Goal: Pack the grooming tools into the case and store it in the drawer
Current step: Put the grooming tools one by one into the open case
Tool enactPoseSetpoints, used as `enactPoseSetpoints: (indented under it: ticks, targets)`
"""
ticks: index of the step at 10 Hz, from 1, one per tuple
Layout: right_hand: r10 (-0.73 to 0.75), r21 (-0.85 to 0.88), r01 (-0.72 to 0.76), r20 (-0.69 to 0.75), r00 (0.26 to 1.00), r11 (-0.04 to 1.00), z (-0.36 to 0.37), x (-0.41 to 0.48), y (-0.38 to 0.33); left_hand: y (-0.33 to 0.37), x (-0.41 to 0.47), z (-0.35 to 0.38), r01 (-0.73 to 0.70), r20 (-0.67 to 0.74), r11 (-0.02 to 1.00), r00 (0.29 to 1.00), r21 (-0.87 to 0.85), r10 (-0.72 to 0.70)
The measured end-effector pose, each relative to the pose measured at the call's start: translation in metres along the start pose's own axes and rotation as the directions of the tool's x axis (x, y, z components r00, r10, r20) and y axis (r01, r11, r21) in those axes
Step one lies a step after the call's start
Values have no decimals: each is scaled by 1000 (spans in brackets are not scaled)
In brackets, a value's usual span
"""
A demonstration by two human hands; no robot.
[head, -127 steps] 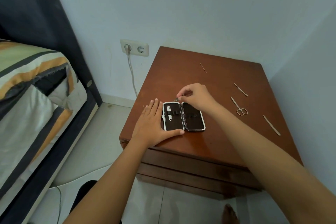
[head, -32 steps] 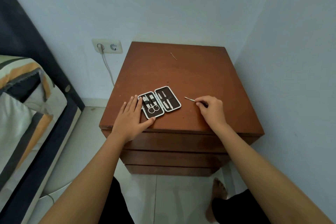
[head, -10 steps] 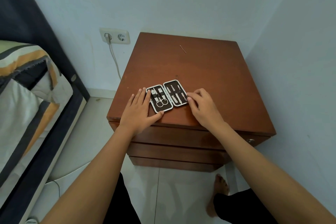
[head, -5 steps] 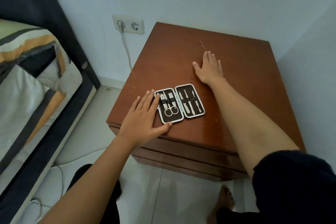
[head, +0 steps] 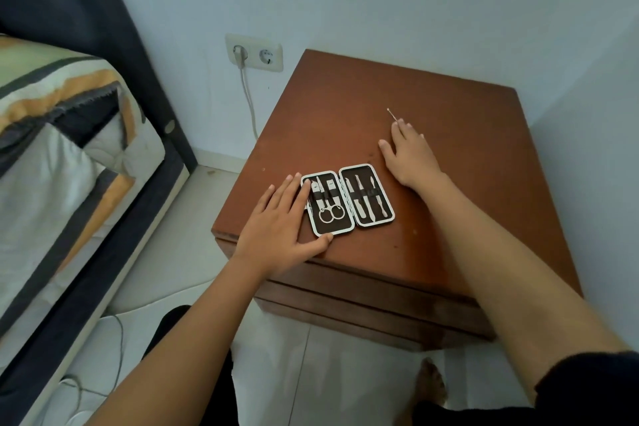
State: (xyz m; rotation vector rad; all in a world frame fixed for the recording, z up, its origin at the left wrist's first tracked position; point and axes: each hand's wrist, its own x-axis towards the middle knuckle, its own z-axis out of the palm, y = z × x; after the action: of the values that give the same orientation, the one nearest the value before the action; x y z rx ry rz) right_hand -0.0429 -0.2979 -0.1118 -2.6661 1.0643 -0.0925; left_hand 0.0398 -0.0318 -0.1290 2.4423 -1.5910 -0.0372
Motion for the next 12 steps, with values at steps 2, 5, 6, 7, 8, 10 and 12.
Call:
enactPoseSetpoints:
  ticks: [2,5,6,7,8,10,12]
  targets:
    - [-26,109,38,-111,994,993,7,-95,4,1,-1,-3,5,34,1000,999,-8,-5]
    - [219,414,-67,-330,918,908,5,-162,8,2,-1,-4,14,89,1000,996,-5,-14]
    - [316,516,-121,-310,897,848,1,-157,6,2,0,-4,11,92,1000,996,-5,-11]
    - [379,515,-212,-243,893,831,-6,-147,6,2,-1,-3,10,77,1000,997,-12,-9]
    - [409,444,-298,-179,895,845,-10,-137,5,1,0,-1,12,67,1000,998,-9,-12]
    - [353,221,-316,-150,924,923,-8,-140,-3,1,1,0,13,65,1000,998,8,-13]
    - [163,351,-113,-116,980,930,-8,-147,-37,0,1,1,13,63,1000,998,11,-14]
